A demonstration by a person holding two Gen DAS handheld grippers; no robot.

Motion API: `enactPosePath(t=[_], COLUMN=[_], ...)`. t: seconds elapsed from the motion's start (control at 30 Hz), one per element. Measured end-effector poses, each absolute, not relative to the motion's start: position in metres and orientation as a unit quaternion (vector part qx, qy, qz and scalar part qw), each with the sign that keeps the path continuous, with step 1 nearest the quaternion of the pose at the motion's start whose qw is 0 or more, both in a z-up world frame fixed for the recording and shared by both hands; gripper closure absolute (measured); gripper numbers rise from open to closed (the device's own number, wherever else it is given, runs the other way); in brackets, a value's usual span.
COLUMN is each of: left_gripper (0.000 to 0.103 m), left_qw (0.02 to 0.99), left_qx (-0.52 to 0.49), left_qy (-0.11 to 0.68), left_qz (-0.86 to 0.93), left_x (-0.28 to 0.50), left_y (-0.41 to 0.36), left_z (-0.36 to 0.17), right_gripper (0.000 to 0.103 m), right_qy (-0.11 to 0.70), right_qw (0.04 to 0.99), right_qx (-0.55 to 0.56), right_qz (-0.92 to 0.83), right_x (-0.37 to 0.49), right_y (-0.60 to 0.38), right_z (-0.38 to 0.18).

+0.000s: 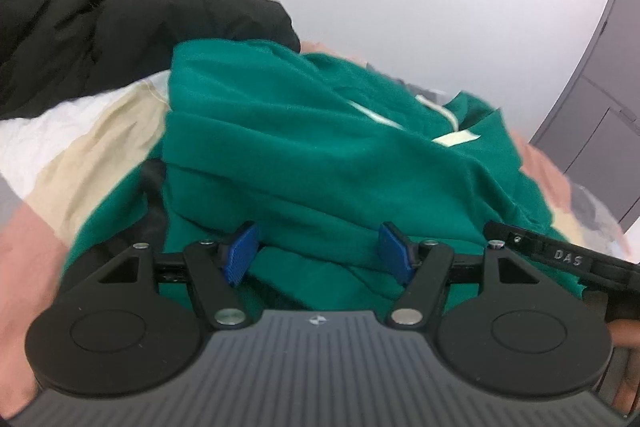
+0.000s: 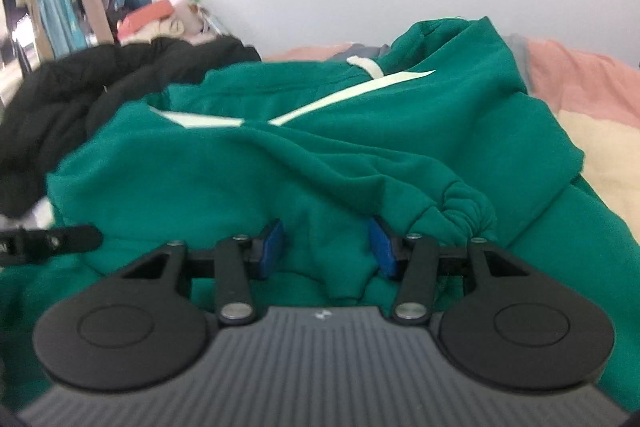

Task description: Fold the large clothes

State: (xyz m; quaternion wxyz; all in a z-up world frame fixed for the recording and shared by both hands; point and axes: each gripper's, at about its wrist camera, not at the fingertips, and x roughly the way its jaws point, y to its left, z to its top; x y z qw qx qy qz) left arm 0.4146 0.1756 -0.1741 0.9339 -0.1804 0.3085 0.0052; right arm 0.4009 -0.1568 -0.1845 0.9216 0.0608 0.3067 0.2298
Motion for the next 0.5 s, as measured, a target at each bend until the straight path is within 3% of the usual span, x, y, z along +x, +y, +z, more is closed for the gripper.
enactPosePath(t=[0.33, 0.5], left_gripper=[0.031, 0.031], left_qw=[0.931, 0.918], left_qx=[-0.189, -0.185], left_qy=[0.31, 0.349], left_qz=[0.02, 0.027], left_x=[0.339, 0.31], left_y=[0.185, 0.196], left_z=[-0.135, -0.129], right_gripper=[0.052, 0.053], right_qy=[0.324, 0.358], right_qw=[0.91, 0.897], right_qx=[0.05, 0.036], right_qz=[0.256, 0.256], right_x=[0.351, 0.331], right_y=[-0.204, -0.249], right_z=[-0.12, -0.098])
